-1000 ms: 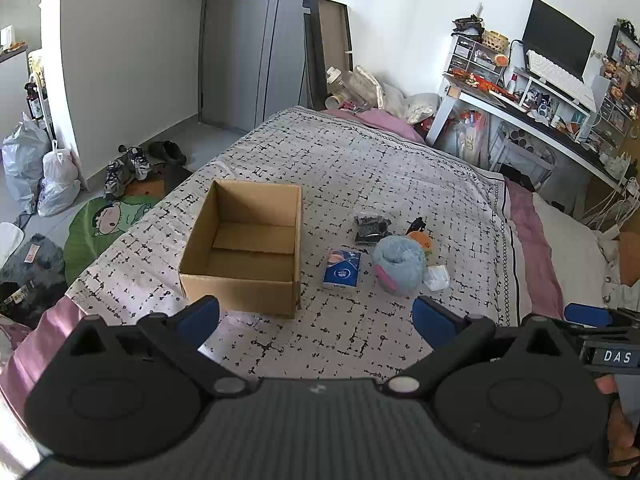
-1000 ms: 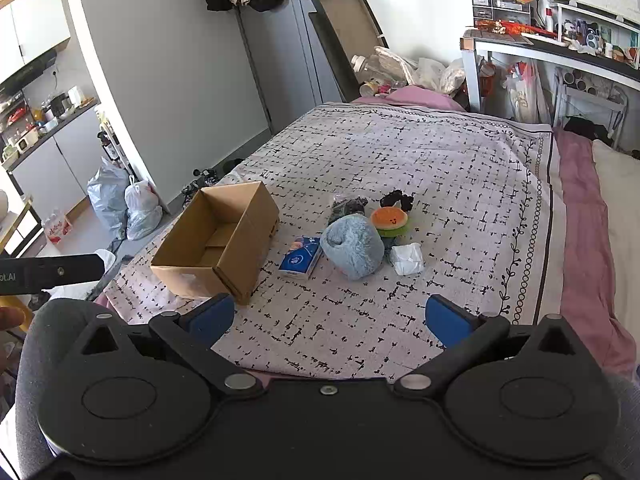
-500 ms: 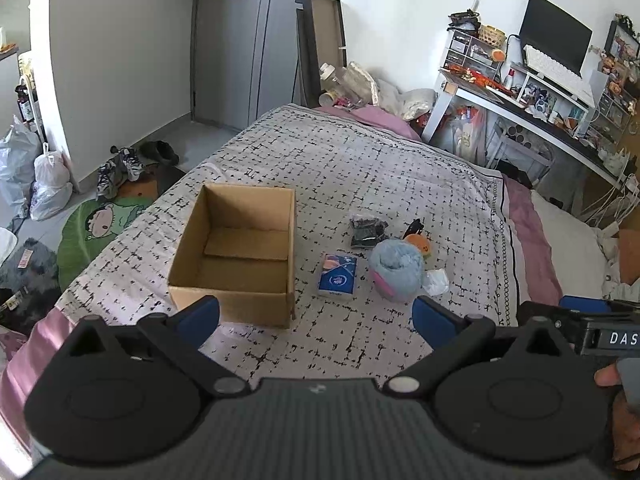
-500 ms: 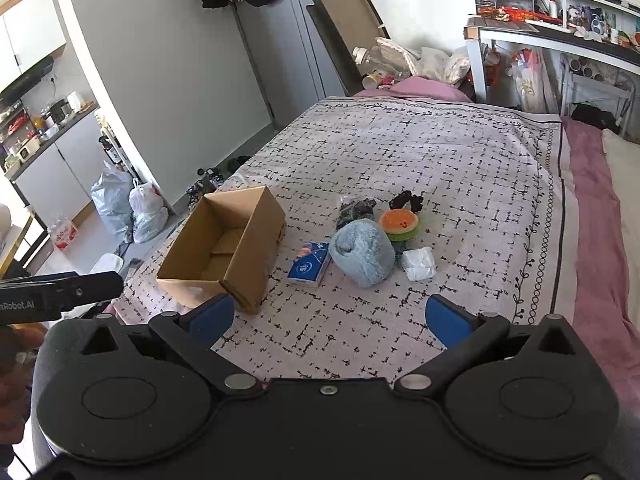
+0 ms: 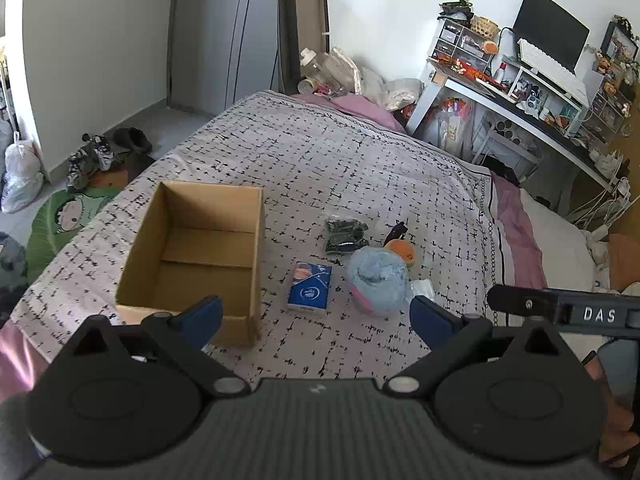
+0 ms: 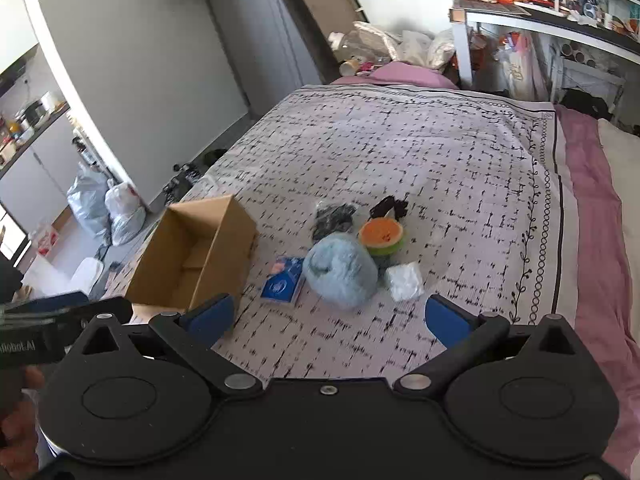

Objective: Organize soft objects
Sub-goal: 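Lower both grippers onto the light blue fluffy plush and close them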

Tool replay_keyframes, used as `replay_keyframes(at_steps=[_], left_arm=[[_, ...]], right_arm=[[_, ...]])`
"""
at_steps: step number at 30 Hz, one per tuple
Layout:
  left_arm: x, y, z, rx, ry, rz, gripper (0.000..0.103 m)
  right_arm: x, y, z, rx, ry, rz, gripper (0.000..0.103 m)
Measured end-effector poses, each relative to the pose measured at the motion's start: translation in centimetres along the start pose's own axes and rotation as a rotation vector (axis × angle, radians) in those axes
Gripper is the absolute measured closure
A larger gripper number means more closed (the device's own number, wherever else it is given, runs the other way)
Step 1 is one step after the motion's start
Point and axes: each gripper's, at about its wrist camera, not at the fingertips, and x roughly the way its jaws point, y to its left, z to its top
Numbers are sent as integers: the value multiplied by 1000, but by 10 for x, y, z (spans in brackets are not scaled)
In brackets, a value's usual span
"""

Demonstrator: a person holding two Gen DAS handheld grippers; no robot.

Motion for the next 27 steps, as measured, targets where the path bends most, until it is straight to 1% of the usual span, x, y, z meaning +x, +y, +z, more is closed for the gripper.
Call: replay_keyframes(at_steps=[2,4,11,15,17,19,22,23,24,26,27], left_arm=[[8,0,4,-9,6,-11,3],[16,0,8,-17,11,-19,3],[51,-5,24,-35,45,-49,5],[73,-5,32,-60,83,-72,11],[83,-4,36,-77,103,-81,14],[92,-4,39,-92,122,-90,18],[105,-4,43,-101,144,-101,23],[110,-4,44,-104,152,-102,25],[115,-4,45,-112,161,-105,29],[126,-3,47,-135,184,-117,34],[132,-3,47,-144,196,-122,38]], right_arm=[[8,-5,6,20,11,3,3],[16,-9,11,39,31,3,10],[50,-22,25,114,108,-27,20],[66,-28,33,143,139,-20,22],[74,-30,37,153,154,-18,27],[82,-32,39,163,176,-12,36],[95,-34,42,180,205,1,42],[98,-34,43,185,212,4,42],[103,-34,44,192,221,9,42],[112,-36,46,204,233,19,45],[117,-37,47,212,241,24,47]])
